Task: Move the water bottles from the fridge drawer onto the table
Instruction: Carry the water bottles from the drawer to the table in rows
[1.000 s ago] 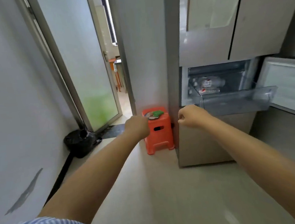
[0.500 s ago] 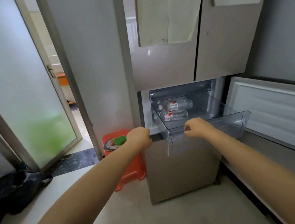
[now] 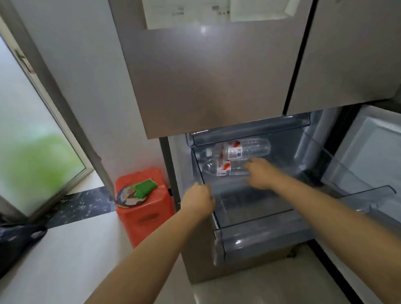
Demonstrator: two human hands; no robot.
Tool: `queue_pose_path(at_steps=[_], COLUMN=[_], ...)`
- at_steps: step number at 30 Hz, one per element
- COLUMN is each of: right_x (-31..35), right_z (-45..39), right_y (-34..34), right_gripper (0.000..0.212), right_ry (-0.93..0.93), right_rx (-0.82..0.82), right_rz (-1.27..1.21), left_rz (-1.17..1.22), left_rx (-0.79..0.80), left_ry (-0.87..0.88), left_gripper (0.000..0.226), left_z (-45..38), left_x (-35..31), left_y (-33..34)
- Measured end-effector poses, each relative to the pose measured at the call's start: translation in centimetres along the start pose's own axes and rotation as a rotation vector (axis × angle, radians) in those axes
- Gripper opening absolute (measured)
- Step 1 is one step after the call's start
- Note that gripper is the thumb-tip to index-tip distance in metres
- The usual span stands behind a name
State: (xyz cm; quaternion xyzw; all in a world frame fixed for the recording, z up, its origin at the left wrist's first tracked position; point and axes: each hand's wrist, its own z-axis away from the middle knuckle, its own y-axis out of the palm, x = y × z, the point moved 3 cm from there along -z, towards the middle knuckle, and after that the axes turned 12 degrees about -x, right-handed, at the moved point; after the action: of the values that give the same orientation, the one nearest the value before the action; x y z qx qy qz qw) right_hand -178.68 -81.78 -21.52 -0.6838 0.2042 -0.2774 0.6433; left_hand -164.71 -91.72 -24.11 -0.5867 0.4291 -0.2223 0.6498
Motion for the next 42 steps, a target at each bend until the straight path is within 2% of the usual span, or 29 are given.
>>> queue_pose_path(at_steps=[3,9,14,21,23,27,29,33,36,40,42], right_x=[-0.6,-1.6,-2.5,-2.9,-3.6,-3.8,-3.6,-3.9,-4.2,-4.3,-3.9], right_z=[-4.3,-10.0,-11.3,-10.9,-10.2,-9.4,-8.4,-6.3,-6.1,-6.2,-7.0], right_y=[2.4,6.6,8.5,8.5,8.3,6.2,6.4,8.7,8.7,9.7,9.3], right_gripper=[0.057,0.076,0.069,0.055,0.056,0.052,0.049,0.054,0.057,0.08,0.077], right_ry=[-0.07,-0.069,-0.064,-0.043,-0.05,-0.112,-0.157,-0.234,-0.228,-0.163,-0.179], right_rx=[-0.009,-0.008,-0.207,-0.308,-0.334,-0.488,-0.355,-0.1,-0.013,0.074,0.072], right_rz=[0.062,0.113,0.129,0.072,0.095,0.237,0.301,0.264,0.214,0.137,0.193], left_rz=[0.035,0.126,0.117,0.051,0.005,-0.044,-0.079,-0.174,-0.21,-0.211,-0.231], left_rx=[-0.03,-0.065,-0.084,-0.094,-0.083,-0.074,-0.079,-0.079,-0.079,-0.071,-0.059], left_ry=[-0.093,-0.254,-0.281,-0.282,-0.274,-0.265,-0.25,-0.187,-0.136,-0.121,-0.116], left_gripper=[0.028,0.037,0.037,0.038,0.036,0.037,0.037,0.036,0.037,0.039,0.039], left_z=[-1.8,-3.2,-2.8,-2.8,-2.7,-2.8,-2.7,-2.8,-3.5,-4.1,-4.2], left_x=[0.1,0.5,0.5,0.3,0.1,-0.1,-0.3,-0.6,-0.7,-0.4,-0.3], left_y=[1.4,3.4,4.1,3.7,3.6,3.4,3.3,3.0,2.6,2.4,2.5])
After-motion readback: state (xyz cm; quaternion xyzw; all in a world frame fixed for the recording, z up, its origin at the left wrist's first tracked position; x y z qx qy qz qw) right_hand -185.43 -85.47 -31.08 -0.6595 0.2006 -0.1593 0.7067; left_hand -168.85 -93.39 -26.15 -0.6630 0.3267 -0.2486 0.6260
